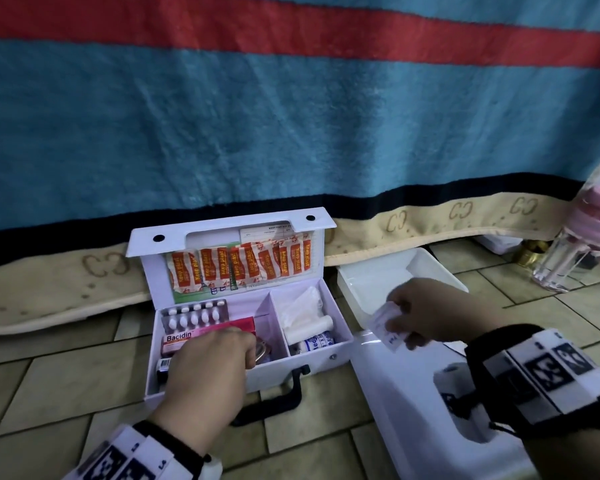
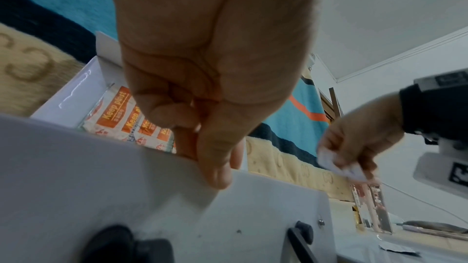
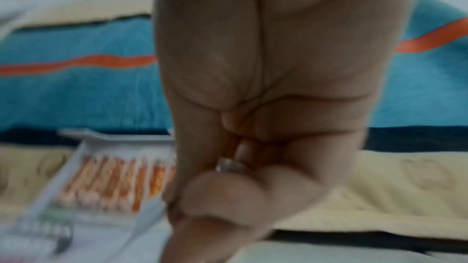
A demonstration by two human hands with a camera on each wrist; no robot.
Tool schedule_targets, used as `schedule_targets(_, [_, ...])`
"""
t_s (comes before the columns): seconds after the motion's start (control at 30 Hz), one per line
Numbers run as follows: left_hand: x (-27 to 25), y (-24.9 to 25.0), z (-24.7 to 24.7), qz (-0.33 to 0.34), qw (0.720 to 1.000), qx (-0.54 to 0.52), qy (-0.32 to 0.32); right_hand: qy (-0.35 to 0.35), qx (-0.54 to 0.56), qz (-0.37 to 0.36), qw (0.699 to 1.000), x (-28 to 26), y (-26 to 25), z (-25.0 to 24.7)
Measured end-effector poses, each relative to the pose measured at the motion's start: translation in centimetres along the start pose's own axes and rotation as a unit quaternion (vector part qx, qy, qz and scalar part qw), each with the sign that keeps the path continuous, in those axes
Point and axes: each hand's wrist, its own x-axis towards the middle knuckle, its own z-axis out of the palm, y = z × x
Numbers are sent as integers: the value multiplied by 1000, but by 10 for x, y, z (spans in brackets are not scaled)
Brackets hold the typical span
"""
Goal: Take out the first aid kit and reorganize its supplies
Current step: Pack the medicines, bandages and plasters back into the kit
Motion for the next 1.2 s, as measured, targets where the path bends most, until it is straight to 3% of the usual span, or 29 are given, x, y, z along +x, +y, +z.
schedule_targets(0.1, [-1, 1, -1, -3, 1000, -4, -2, 31, 179, -90, 979, 5, -33, -3])
schedule_targets(0.2, [-1, 2, -1, -8, 1000, -9, -5, 50, 233, -131, 962, 20, -58, 9])
schedule_targets(0.37, [1, 0, 2, -10, 1000, 5, -13, 89, 306, -130, 939, 52, -78, 34])
schedule_targets(0.57, [2, -4, 3, -1, 1000, 6, -22, 101, 466, -124, 870, 77, -97, 36])
schedule_targets(0.77, [6, -7, 1, 13, 999, -13, -47, 182, 455, -185, 852, 92, -118, 16])
schedule_targets(0.87, [10, -9, 1, 13, 998, -15, -65, 240, 351, -213, 880, 103, -127, 14])
schedule_targets(1.03, [14, -10, 0, 11, 996, -5, -83, 252, 180, -262, 914, 100, -137, 17])
schedule_targets(1.2, [14, -10, 1, 10, 997, -3, -82, 229, 145, -260, 927, 102, -137, 16])
